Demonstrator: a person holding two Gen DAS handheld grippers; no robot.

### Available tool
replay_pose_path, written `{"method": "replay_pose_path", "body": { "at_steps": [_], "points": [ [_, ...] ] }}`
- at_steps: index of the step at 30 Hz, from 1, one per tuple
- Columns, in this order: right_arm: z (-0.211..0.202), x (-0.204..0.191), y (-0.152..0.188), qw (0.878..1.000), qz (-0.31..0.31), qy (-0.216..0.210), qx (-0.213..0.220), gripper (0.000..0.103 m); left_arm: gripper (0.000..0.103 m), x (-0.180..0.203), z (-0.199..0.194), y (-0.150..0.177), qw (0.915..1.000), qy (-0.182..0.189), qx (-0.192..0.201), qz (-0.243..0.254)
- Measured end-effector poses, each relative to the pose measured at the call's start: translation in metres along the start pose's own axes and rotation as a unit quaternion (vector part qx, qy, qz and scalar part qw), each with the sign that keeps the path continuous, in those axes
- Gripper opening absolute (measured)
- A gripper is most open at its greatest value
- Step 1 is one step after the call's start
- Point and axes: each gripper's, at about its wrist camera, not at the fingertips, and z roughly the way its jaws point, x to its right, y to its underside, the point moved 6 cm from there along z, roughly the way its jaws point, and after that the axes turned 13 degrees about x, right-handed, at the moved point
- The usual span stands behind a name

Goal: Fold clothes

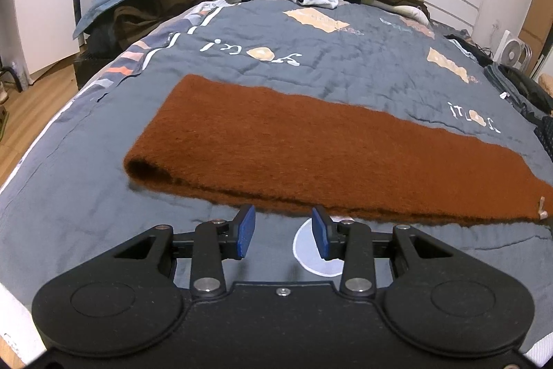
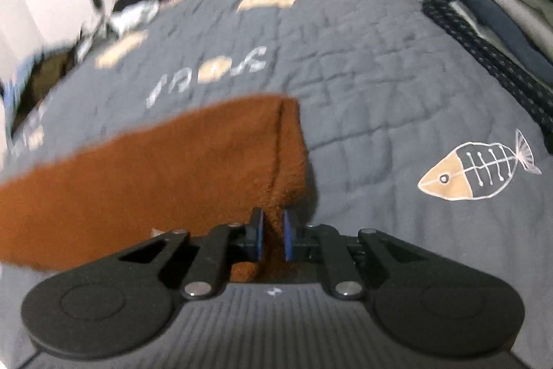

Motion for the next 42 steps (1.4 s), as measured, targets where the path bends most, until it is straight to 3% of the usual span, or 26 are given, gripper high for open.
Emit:
{"method": "replay_pose_path", "body": {
  "at_steps": [6,9,11,15,22,25,32,34,36,42],
  "points": [
    [-0.012,0.007,-0.011,0.999,0.031,-0.016,0.01,0.013,0.04,0.013,0.005,0.001,1.0,0.004,-0.005,0.006],
    [0.002,0.008,0.008,0.999,-0.004,0.01,-0.035,0.016,0.04,0.02,0.006,0.001,0.9998,0.007,-0.005,0.016],
    [-0.004,0.011,0.003,0.999,-0.012,0.019,-0.022,0.017,0.04,0.023,0.006,0.001,0.9998,0.009,-0.005,0.018],
    [-0.024,0.015,-0.018,0.999,0.033,-0.029,0.029,0.019,0.04,0.029,0.007,0.002,0.9997,0.014,-0.003,0.021],
    [-0.006,-0.006,0.012,0.996,-0.012,-0.078,-0.041,0.019,0.04,0.051,0.001,0.002,0.9991,0.037,0.001,0.02],
    [-0.003,-0.007,0.015,0.996,-0.014,-0.077,-0.045,0.019,0.04,0.084,-0.007,-0.007,0.9961,0.08,0.014,0.033],
    [-0.003,-0.007,0.016,0.996,-0.014,-0.076,-0.046,0.021,0.043,0.209,-0.007,-0.004,0.9797,0.192,0.029,0.048],
    [-0.002,-0.006,0.017,0.996,-0.011,-0.074,-0.049,0.027,0.044,0.243,-0.003,0.003,0.9737,0.222,0.024,0.048],
    [-0.001,-0.003,0.02,0.996,-0.012,-0.072,-0.052,0.035,0.044,0.274,0.002,0.013,0.9691,0.242,0.016,0.048],
    [-0.002,-0.002,0.022,0.996,-0.014,-0.074,-0.05,0.035,0.044,0.321,0.013,0.041,0.9595,0.278,0.015,0.043]
  ]
}}
